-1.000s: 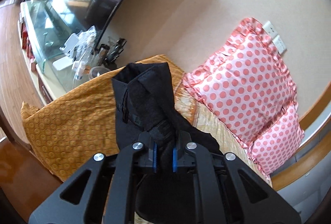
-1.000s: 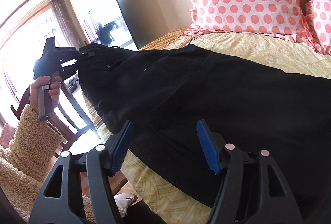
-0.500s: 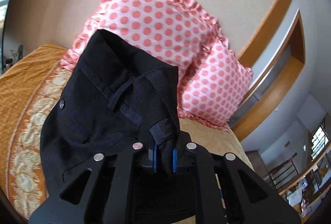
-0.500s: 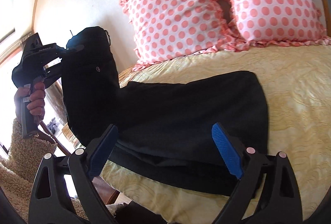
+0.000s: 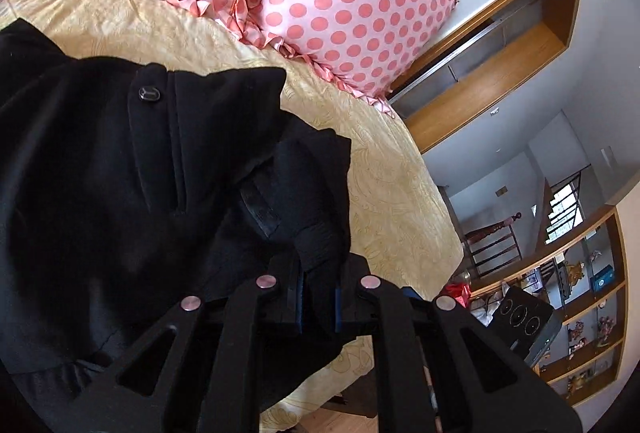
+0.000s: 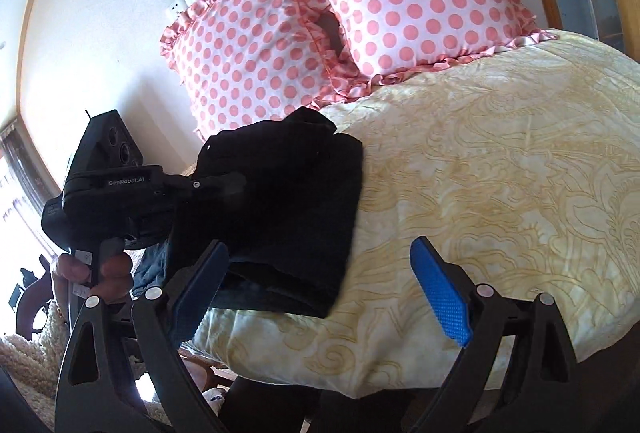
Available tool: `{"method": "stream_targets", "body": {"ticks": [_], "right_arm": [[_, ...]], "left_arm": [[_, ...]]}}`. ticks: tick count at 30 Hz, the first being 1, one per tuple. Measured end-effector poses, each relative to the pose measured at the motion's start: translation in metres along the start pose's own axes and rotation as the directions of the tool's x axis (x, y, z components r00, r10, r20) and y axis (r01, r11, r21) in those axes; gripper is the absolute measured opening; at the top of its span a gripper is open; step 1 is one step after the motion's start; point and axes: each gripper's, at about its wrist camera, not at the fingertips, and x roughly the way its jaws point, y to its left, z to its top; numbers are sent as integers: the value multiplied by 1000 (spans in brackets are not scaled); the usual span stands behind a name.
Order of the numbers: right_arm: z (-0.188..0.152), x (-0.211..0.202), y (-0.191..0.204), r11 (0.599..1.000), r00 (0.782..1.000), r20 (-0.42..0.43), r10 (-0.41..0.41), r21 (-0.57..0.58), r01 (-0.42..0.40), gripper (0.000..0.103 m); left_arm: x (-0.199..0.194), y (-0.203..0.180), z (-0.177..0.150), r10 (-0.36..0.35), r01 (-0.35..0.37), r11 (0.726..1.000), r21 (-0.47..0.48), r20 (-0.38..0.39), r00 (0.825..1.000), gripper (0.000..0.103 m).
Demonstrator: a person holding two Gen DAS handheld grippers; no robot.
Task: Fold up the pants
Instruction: 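Carry the held waistband over the pants with the left tool and release it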
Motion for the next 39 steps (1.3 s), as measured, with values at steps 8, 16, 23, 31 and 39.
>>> {"method": "stream_targets", "body": {"ticks": [8,16,23,31,39], "right_arm": [[-2,-9,-13,999,1000,27,-15,35,14,94],[1,-14,-16,998,998,45,-51,42,49,94],[18,-32,-13,995,988,114,-100,18,98,94],[61,-16,44,983,996,68,60,-179,-47,79],[49,66,75,952,981,-181,-70,-306,11,45]], "left_arm": [[-20,-48,-6,26,-37,984,176,63,998,10],[8,-51,-43,78,-74,968,241,-7,997,15],[3,-55,-55,4,3,951,308,-21,1000,77],[-83,-29,-62,229,-344,857,383,316,921,101],[-105,32,-79,465,-571,772,280,366,807,101]]}}
